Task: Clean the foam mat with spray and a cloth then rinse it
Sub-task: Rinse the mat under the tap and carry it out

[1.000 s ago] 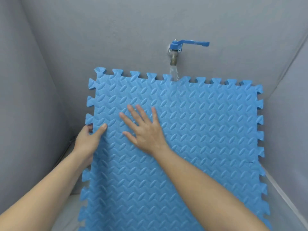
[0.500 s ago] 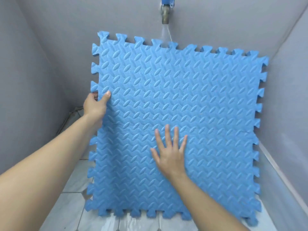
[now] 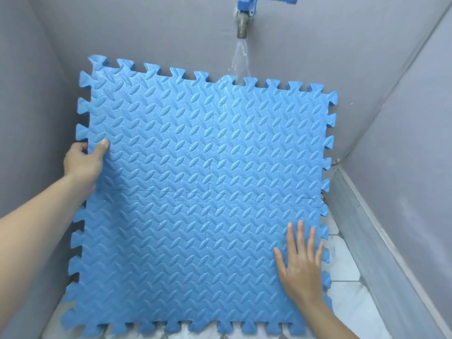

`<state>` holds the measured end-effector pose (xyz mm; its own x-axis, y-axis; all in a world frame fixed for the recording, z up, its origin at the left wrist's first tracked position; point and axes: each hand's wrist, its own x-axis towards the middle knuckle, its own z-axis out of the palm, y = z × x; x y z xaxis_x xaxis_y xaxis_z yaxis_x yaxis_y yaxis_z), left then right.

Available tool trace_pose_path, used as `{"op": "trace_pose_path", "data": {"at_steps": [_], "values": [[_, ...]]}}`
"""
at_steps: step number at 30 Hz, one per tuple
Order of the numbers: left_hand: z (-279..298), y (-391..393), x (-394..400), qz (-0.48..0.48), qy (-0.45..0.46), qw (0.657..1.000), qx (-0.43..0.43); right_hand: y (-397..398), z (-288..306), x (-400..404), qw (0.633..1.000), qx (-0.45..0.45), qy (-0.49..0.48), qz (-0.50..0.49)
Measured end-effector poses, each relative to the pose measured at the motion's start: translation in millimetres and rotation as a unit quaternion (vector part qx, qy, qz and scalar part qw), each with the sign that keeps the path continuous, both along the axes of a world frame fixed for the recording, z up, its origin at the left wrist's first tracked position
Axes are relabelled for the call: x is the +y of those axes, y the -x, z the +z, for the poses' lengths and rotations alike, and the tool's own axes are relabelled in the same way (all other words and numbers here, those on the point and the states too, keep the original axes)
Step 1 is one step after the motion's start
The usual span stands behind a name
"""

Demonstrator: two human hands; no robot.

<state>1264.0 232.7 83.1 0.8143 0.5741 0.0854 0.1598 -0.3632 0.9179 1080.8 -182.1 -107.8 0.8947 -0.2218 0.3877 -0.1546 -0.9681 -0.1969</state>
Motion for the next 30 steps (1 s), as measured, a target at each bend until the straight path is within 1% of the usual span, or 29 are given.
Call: {"op": "trace_pose_path", "data": {"at_steps": [1,2,3,4,5,6,7,8,9,11,13,14,16,18,22,27,30], "values": [[-0.5,-0.1,-0.7,0.0,0.003,1.0,0.002,4.5,-6.5,9.0,0.995,0.002,0.043,0.086],[-0.9,-0.3,-0.9,0.0,0.005,1.0,0.003,7.7,-13.1,16.4,0.977,0.017,0.096,0.188],[-1.0,-0.5,-0.3,0.0,0.009,1.0,0.006,5.4,-14.4,16.3,0.954,0.032,0.146,0.258],[-1.4,-1.5,0.6,-0.001,0.017,1.0,0.006,-4.8,-8.0,10.4,0.943,0.037,0.172,0.282],[-2.3,-2.8,1.3,-0.001,0.027,1.0,0.006,-19.9,4.2,3.2,0.955,0.033,0.159,0.25],[-2.8,-3.3,1.1,-0.003,0.034,0.999,0.006,-37.8,23.5,-3.5,0.981,0.024,0.097,0.169],[-3.5,-3.9,0.7,-0.006,0.039,0.999,0.008,-58.2,48.8,-9.5,0.997,-0.002,0.015,0.08],[-3.8,-3.3,-0.5,-0.01,0.042,0.999,0.008,-81.0,81.1,-11.3,0.998,-0.039,-0.043,0.025],[-4.1,-2.6,-1.6,-0.014,0.047,0.999,0.01,-104.1,118.5,-8.6,0.995,-0.083,-0.06,0.015],[-4.7,-3.3,-3.3,-0.018,0.054,0.998,0.011,-144.6,196.9,11.1,0.984,-0.162,0.002,0.07],[-5.0,-5.5,-3.6,-0.018,0.059,0.998,0.013,-174.8,268.1,34.7,0.966,-0.225,0.071,0.109],[-4.9,-6.5,-3.0,-0.019,0.061,0.998,0.013,-186.8,297.6,45.2,0.958,-0.247,0.089,0.112],[-5.3,-6.9,-1.3,-0.019,0.066,0.998,0.015,-203.3,338.7,61.2,0.954,-0.258,0.119,0.101],[-4.2,-5.5,-0.6,-0.022,0.068,0.997,0.016,-215.6,357.3,66.6,0.954,-0.246,0.151,0.086],[-3.7,-5.4,-2.4,-0.02,0.074,0.997,0.016,-226.1,356.8,62.9,0.959,-0.213,0.179,0.058],[-10.4,-9.6,1.4,-0.019,0.079,0.996,0.023,-233.6,363.1,61.1,0.972,-0.166,0.165,0.037],[-12.0,-10.7,2.3,-0.019,0.075,0.997,0.028,-237.1,370.4,58.2,0.979,-0.132,0.149,0.047]]}}
